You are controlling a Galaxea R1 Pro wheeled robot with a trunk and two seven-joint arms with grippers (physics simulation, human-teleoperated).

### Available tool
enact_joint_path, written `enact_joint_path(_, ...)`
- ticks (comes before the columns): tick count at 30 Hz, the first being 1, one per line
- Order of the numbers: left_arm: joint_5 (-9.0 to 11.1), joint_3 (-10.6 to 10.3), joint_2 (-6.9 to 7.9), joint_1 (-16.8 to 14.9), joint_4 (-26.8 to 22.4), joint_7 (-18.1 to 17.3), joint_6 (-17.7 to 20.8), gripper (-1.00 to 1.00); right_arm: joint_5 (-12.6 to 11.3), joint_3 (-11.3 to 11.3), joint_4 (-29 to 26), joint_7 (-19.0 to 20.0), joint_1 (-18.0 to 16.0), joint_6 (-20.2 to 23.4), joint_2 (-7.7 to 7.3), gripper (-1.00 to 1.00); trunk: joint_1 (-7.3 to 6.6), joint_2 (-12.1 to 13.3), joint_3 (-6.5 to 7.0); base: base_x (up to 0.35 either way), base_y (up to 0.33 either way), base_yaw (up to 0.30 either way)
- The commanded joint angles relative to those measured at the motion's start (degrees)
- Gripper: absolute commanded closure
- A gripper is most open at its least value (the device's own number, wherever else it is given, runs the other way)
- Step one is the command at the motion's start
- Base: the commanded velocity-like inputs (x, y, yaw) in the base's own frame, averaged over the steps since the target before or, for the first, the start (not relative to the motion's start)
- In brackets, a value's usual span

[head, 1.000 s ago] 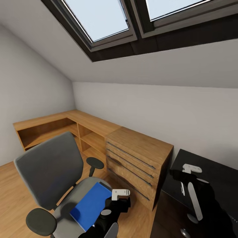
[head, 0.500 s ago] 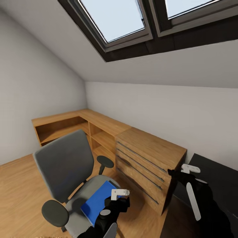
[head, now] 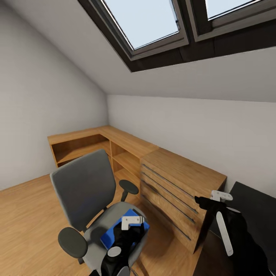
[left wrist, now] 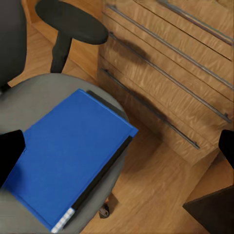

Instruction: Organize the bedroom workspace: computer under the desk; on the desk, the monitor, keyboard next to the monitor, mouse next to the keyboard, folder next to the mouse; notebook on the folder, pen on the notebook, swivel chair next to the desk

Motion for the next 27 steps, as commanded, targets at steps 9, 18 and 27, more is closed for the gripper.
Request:
enact_joint_path(9, 0.5, -1.1, 4.79, 0.4, -7.6, 1.2, 0.3, -1.00, -0.4, 0.0, 0.1, -0.3, 0.0, 0.2, -0.01, -1.00, 0.00, 0.0, -0.07, 0.000, 0.000, 0.113)
enact_joint_path(18, 0.6, -1.1, 4.89, 0.4, -7.6, 1.2, 0.3, -1.00, -0.4, 0.0, 0.3, -0.2, 0.0, 0.2, -0.01, -1.00, 0.00, 0.0, -0.07, 0.000, 0.000, 0.258)
enact_joint_path(27, 0.5, -0.9, 5.10, 0.4, -7.6, 1.2, 0.3, -1.00, -0.4, 0.0, 0.5, -0.1, 0.0, 0.1, -0.01, -1.00, 0.00, 0.0, -0.07, 0.000, 0.000, 0.275)
